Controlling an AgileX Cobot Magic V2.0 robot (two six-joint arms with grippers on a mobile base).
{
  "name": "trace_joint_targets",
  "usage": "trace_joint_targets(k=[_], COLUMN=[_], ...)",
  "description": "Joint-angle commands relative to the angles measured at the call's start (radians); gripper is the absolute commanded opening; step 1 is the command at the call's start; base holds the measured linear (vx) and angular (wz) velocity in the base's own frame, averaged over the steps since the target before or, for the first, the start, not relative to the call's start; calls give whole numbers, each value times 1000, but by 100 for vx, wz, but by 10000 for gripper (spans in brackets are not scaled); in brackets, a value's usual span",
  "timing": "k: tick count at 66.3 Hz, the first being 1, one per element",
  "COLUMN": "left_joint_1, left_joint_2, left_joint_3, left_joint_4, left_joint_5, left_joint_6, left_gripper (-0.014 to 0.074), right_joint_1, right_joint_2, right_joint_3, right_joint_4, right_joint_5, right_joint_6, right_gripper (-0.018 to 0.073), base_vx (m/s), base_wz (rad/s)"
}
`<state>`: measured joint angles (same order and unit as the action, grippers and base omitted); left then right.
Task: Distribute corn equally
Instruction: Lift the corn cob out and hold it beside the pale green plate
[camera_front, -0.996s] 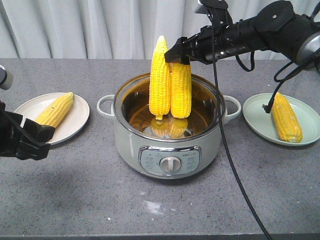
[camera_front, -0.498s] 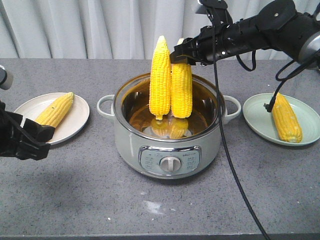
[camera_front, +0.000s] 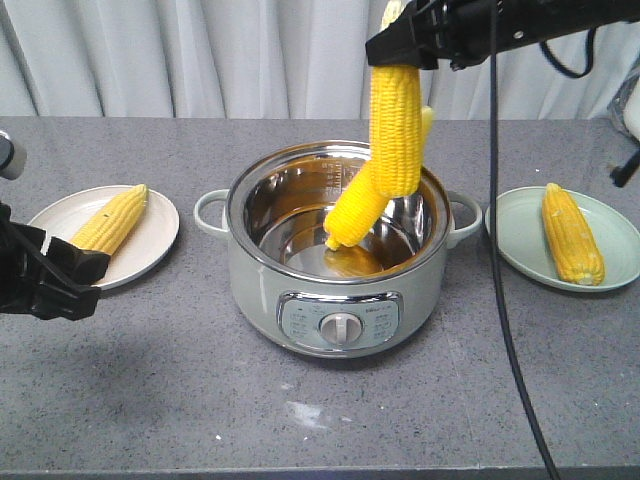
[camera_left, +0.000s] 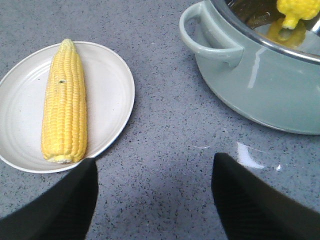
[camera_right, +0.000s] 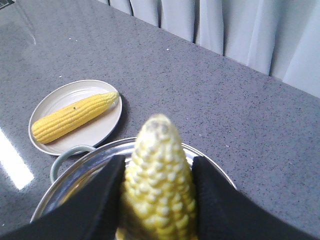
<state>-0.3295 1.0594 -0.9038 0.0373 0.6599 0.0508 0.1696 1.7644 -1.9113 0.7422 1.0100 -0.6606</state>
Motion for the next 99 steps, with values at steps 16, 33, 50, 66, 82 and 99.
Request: trace_joint_targets(k=[16, 33, 50, 66, 82, 99], left_joint_1=[-8, -8, -8, -8, -8, -8], left_joint_2=[-19, -19, -19, -19, -19, -19], left_joint_3=[-29, -29, -29, -29, -29, -29], left_joint_4=[-7, -7, -7, -7, -7, -7], left_joint_5=[-56, -56, -56, -56, -56, -56], left_joint_6=[0, 0, 0, 0, 0, 0], left_gripper=[463, 463, 463, 463, 463, 463], right_joint_1=[-6, -6, -6, -6, -6, -6], right_joint_2=[-201, -348, -520, -654, -772, -835], right_joint_3=[-33, 120, 374, 599, 816, 925], right_joint_4=[-83, -223, -228, -227, -229, -229], right_joint_5=[102, 74, 34, -27, -115, -158], right_joint_6=[157, 238, 229, 225, 218, 187], right_gripper=[207, 207, 207, 207, 207, 207], base_vx=[0, 0, 0, 0, 0, 0], base_wz=[0, 0, 0, 0, 0, 0])
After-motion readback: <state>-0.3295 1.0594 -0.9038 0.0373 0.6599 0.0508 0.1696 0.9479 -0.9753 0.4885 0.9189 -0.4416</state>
